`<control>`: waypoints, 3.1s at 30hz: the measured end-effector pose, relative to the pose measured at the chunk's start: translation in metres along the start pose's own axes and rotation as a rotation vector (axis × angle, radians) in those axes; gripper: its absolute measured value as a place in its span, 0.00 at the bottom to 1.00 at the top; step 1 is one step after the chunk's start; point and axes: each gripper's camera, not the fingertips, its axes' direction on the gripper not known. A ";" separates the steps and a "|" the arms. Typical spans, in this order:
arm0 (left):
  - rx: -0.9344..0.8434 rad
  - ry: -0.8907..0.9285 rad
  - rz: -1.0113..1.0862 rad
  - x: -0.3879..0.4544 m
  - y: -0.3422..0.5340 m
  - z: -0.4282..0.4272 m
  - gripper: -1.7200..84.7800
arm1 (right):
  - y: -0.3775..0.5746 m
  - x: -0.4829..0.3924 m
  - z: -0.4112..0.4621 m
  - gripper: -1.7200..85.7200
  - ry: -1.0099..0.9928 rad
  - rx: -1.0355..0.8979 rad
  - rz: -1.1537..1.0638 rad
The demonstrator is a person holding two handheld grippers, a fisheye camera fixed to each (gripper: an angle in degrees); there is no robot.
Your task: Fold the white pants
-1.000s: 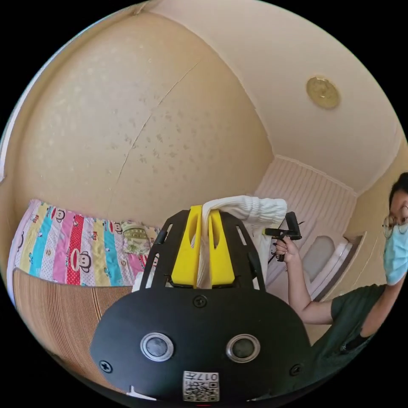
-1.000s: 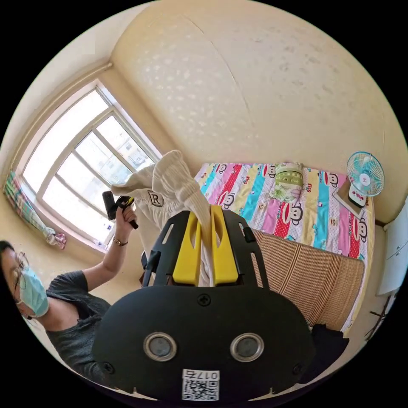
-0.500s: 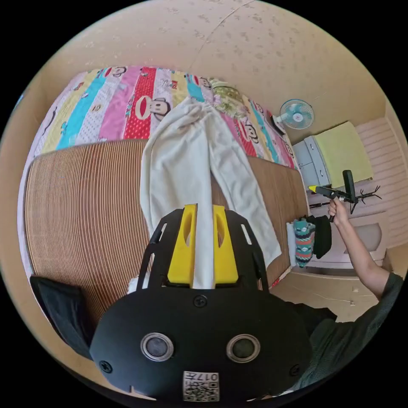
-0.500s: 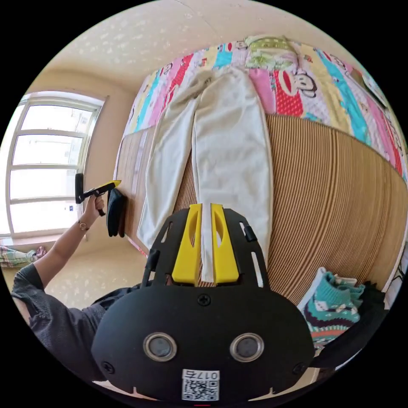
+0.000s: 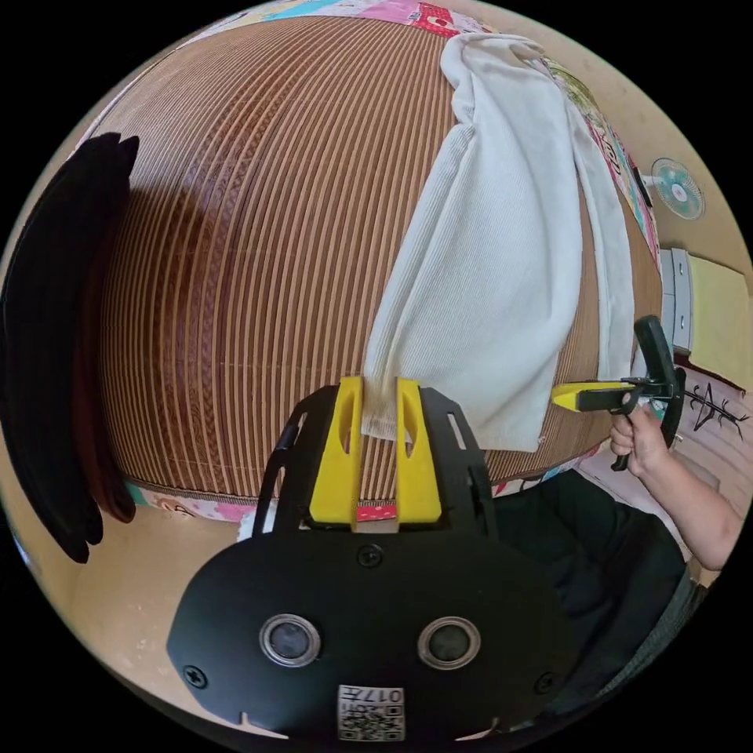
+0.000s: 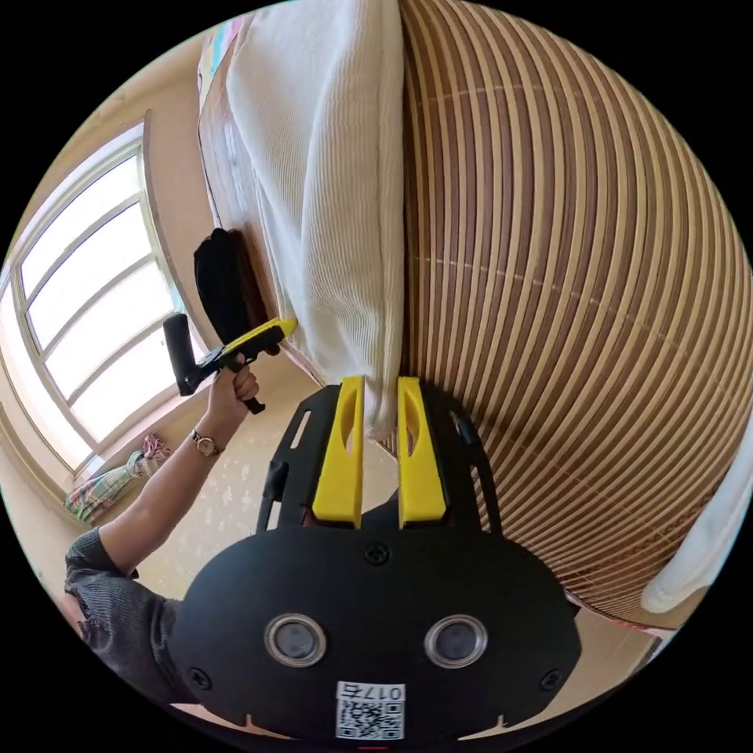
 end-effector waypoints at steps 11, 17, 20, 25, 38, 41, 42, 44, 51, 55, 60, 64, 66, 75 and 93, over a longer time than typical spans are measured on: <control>0.112 0.550 -0.132 -0.056 0.075 -0.042 0.03 | 0.061 -0.009 -0.110 0.06 -0.030 0.046 -0.015; 0.014 0.211 -0.380 -0.051 0.084 -0.044 0.02 | 0.083 -0.033 -0.206 0.09 0.246 0.117 -0.064; 0.088 0.230 -0.316 -0.041 0.070 -0.067 0.02 | 0.111 0.004 -0.292 0.11 0.344 0.385 0.128; 0.098 0.197 -0.230 -0.020 0.025 -0.093 0.03 | 0.143 0.077 -0.376 0.16 0.497 0.583 0.425; -0.218 -0.297 0.042 0.041 -0.050 -0.053 0.07 | 0.206 0.108 -0.380 0.04 0.166 0.553 0.204; -0.282 -0.205 0.124 0.039 -0.058 -0.059 0.06 | 0.226 0.107 -0.405 0.06 0.182 0.629 0.154; -0.273 -0.145 0.166 0.035 -0.055 -0.064 0.05 | 0.222 0.108 -0.412 0.09 0.236 0.609 0.154; -0.236 -0.097 0.196 0.027 -0.047 -0.072 0.05 | 0.209 0.112 -0.418 0.15 0.317 0.571 0.182; -0.149 -0.058 0.102 0.000 -0.038 -0.072 0.05 | 0.152 0.148 -0.402 0.10 0.329 0.381 0.292; -0.316 -0.219 0.316 0.016 -0.062 -0.062 0.05 | 0.156 0.143 -0.406 0.07 0.236 0.240 0.193; -0.218 0.105 0.585 0.045 -0.053 -0.118 0.04 | 0.250 0.124 -0.423 0.06 0.177 0.363 0.034; -0.070 0.333 0.454 -0.004 -0.011 -0.113 0.04 | 0.299 0.172 -0.398 0.06 0.097 0.397 0.176; -0.083 0.247 0.224 -0.045 0.012 -0.072 0.05 | 0.318 0.200 -0.378 0.05 0.079 0.381 0.272; 0.247 0.245 -0.726 -0.099 0.147 -0.006 0.07 | 0.407 0.145 -0.353 0.05 0.194 0.501 0.161; -0.114 0.007 0.455 0.362 0.001 0.076 0.14 | 0.396 -0.051 -0.289 0.05 0.158 0.259 -0.512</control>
